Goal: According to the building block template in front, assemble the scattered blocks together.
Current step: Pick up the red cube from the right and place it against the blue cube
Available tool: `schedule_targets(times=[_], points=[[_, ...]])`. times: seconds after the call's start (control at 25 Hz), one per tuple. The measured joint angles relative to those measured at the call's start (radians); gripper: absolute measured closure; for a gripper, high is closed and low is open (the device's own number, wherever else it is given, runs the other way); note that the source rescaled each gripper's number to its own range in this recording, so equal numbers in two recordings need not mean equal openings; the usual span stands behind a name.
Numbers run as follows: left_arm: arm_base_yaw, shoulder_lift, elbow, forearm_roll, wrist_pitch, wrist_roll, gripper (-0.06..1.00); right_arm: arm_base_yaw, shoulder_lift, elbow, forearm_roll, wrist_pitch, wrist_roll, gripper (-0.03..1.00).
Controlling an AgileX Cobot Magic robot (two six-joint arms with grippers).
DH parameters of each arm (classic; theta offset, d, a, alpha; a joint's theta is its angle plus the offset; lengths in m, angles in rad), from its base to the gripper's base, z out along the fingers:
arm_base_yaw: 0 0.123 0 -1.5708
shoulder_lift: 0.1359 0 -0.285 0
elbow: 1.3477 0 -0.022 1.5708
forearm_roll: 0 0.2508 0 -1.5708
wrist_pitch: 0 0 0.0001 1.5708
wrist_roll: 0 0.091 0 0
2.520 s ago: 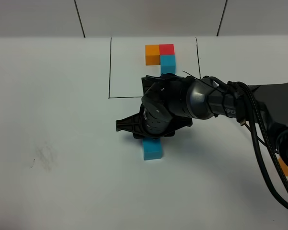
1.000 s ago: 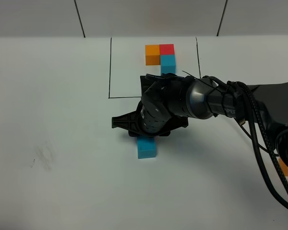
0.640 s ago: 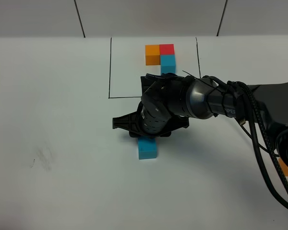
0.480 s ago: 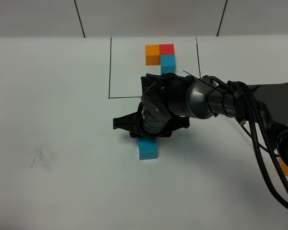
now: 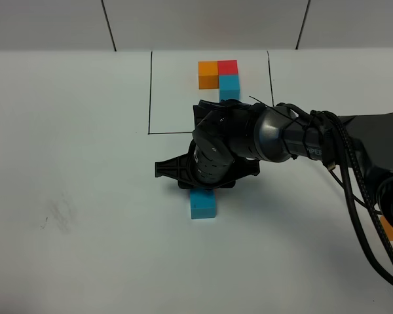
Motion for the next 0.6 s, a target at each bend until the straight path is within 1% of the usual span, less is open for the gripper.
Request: schedule_targets(times=[0.2,0.36,0.4,0.44,0.48,0.6], points=[[0.0,0.0,0.001,0.0,0.0,-0.001,0.94,0.0,0.0,0.0,-0.002,0.007,-0.001,0.53],[0.0,0.0,0.001,0.0,0.0,-0.001,0.94,0.0,0.0,-0.001,-0.015,0.021,-0.027,0.53],[0.0,0.0,0.001,0.0,0.0,-0.001,0.94,0.0,0.0,-0.001,-0.026,0.023,-0.032,0.51],[0.0,0.0,0.001,0.0,0.0,-0.001,0.94,0.0,0.0,-0.001,-0.041,0.03,-0.043,0.47],[0.0,0.0,0.001,0.0,0.0,-0.001,0.94,0.0,0.0,-0.001,-0.055,0.036,-0.05,0.41],[0.0,0.0,0.001,0.0,0.0,-0.001,0.94,0.0,0.0,-0.001,-0.077,0.041,-0.051,0.2]])
